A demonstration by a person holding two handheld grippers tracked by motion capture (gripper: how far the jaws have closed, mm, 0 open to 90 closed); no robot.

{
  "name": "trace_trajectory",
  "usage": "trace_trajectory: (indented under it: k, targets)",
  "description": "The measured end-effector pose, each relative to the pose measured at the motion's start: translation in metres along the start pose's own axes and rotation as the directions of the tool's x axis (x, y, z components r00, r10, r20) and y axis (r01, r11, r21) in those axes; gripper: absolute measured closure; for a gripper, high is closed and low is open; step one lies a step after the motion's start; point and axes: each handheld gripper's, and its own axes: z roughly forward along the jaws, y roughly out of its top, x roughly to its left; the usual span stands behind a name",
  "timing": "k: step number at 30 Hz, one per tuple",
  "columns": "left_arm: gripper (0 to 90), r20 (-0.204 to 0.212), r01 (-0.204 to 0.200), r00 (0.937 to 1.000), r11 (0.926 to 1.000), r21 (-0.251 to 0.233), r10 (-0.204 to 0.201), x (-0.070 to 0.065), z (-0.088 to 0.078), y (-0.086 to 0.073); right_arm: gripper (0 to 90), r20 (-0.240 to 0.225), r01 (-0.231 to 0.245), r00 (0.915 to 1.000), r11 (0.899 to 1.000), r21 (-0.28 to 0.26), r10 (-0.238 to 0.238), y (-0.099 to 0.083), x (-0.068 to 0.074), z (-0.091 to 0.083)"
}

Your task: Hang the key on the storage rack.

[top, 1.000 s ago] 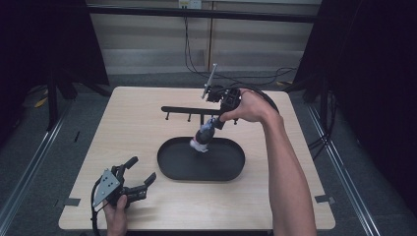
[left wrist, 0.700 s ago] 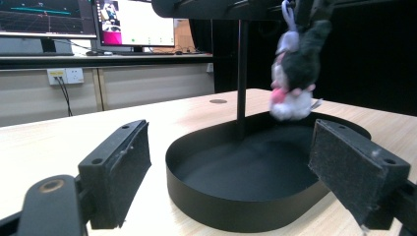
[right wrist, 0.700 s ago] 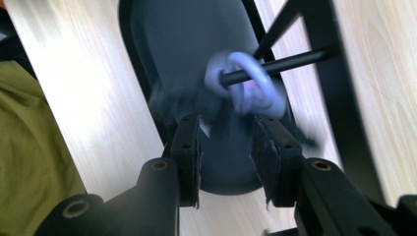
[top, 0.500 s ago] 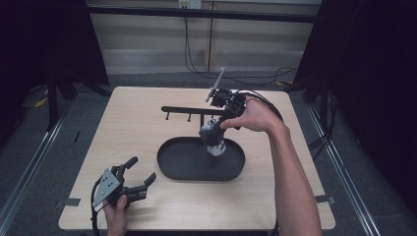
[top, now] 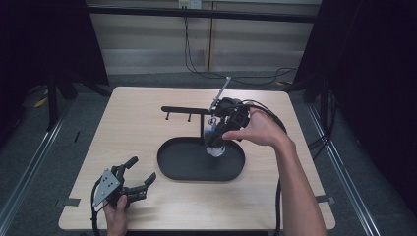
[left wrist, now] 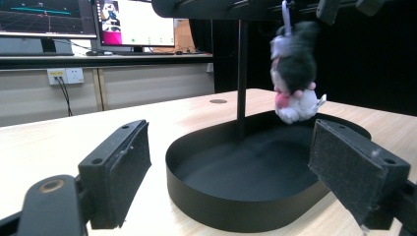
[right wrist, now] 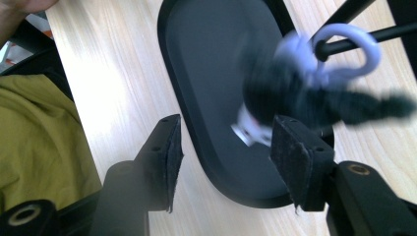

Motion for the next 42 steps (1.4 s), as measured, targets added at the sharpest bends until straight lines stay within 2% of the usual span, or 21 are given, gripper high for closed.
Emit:
trace_trajectory:
  k: [2, 4, 9, 12, 17, 20, 21, 24, 27, 29, 32, 34, 36, 37, 39, 41, 42]
  targets:
    - [15.5, 0.000, -0.001, 1.0000, 1.0000, 0.001, 0.001, 0.000, 0.000, 0.000, 43.4, -0.007, -0.008, 0.9999, 1.000, -0.018, 0.008, -0.003, 0.004, 0.000]
    - [15.5, 0.001, -0.004, 1.0000, 1.0000, 0.003, 0.004, 0.000, 0.000, 0.000, 39.4, 0.034, -0.026, 0.9991, 0.999, -0.022, 0.027, -0.006, 0.006, 0.003]
    - [15.5, 0.001, -0.004, 1.0000, 1.0000, 0.003, 0.004, 0.000, 0.000, 0.000, 37.5, 0.026, -0.067, 0.9974, 0.997, -0.039, 0.068, -0.014, 0.010, 0.011]
    - [15.5, 0.001, -0.004, 1.0000, 1.0000, 0.003, 0.004, 0.000, 0.000, 0.000, 35.8, 0.025, -0.062, 0.9976, 0.995, -0.082, 0.064, -0.021, 0.013, 0.017]
    - [15.5, -0.001, -0.004, 1.0000, 1.0000, 0.003, 0.004, 0.000, 0.000, 0.000, 33.9, 0.047, -0.070, 0.9960, 0.992, -0.107, 0.076, -0.031, 0.021, 0.028]
    - [15.5, -0.001, -0.004, 1.0000, 1.0000, 0.003, 0.004, 0.000, 0.000, 0.000, 33.8, 0.056, -0.064, 0.9957, 0.985, -0.160, 0.074, -0.041, 0.026, 0.034]
    - [15.5, -0.001, -0.004, 1.0000, 1.0000, 0.003, 0.004, 0.000, 0.000, 0.000, 33.6, 0.072, -0.059, 0.9947, 0.980, -0.188, 0.073, -0.046, 0.028, 0.037]
    - [15.5, -0.001, -0.004, 1.0000, 1.0000, 0.004, 0.004, 0.000, 0.000, 0.000, 32.4, 0.081, -0.063, 0.9933, 0.971, -0.229, 0.083, -0.053, 0.032, 0.043]
    - [15.5, -0.001, -0.004, 1.0000, 1.0000, 0.004, 0.004, 0.000, 0.000, 0.000, 30.5, 0.091, -0.062, 0.9915, 0.953, -0.298, 0.093, -0.063, 0.039, 0.051]
    - [15.5, -0.001, -0.004, 1.0000, 1.0000, 0.003, 0.004, 0.000, 0.000, 0.000, 30.4, 0.107, -0.046, 0.9901, 0.931, -0.361, 0.091, -0.070, 0.044, 0.056]
    - [15.5, -0.001, -0.004, 1.0000, 1.0000, 0.004, 0.004, 0.000, 0.000, 0.000, 28.2, 0.143, -0.028, 0.9853, 0.913, -0.406, 0.094, -0.080, 0.051, 0.064]
    - [15.5, -0.001, -0.004, 1.0000, 1.0000, 0.003, 0.004, 0.000, 0.000, 0.000, 25.8, 0.159, -0.034, 0.9804, 0.892, -0.451, 0.117, -0.087, 0.054, 0.069]
    - [15.5, -0.001, -0.005, 1.0000, 1.0000, 0.003, 0.005, 0.000, 0.000, 0.000, 19.4, 0.145, -0.053, 0.9789, 0.862, -0.504, 0.144, -0.096, 0.054, 0.076]
    - [15.5, -0.002, -0.004, 1.0000, 1.0000, 0.003, 0.004, 0.000, 0.000, 0.000, 14.7, 0.153, -0.056, 0.9754, 0.847, -0.529, 0.159, -0.102, 0.054, 0.081]
    - [15.5, -0.002, -0.005, 1.0000, 1.0000, 0.003, 0.005, 0.000, 0.000, 0.000, 17.8, 0.177, -0.050, 0.9679, 0.826, -0.562, 0.178, -0.111, 0.055, 0.088]
    - [15.5, -0.001, -0.005, 1.0000, 1.0000, 0.003, 0.005, 0.000, 0.000, 0.000, 17.7, 0.176, -0.070, 0.9610, 0.804, -0.591, 0.213, -0.121, 0.054, 0.098]
    - [15.5, -0.001, -0.005, 1.0000, 1.0000, 0.003, 0.005, 0.000, 0.000, 0.000, 18.6, 0.183, -0.080, 0.9543, 0.791, -0.607, 0.237, -0.126, 0.054, 0.102]
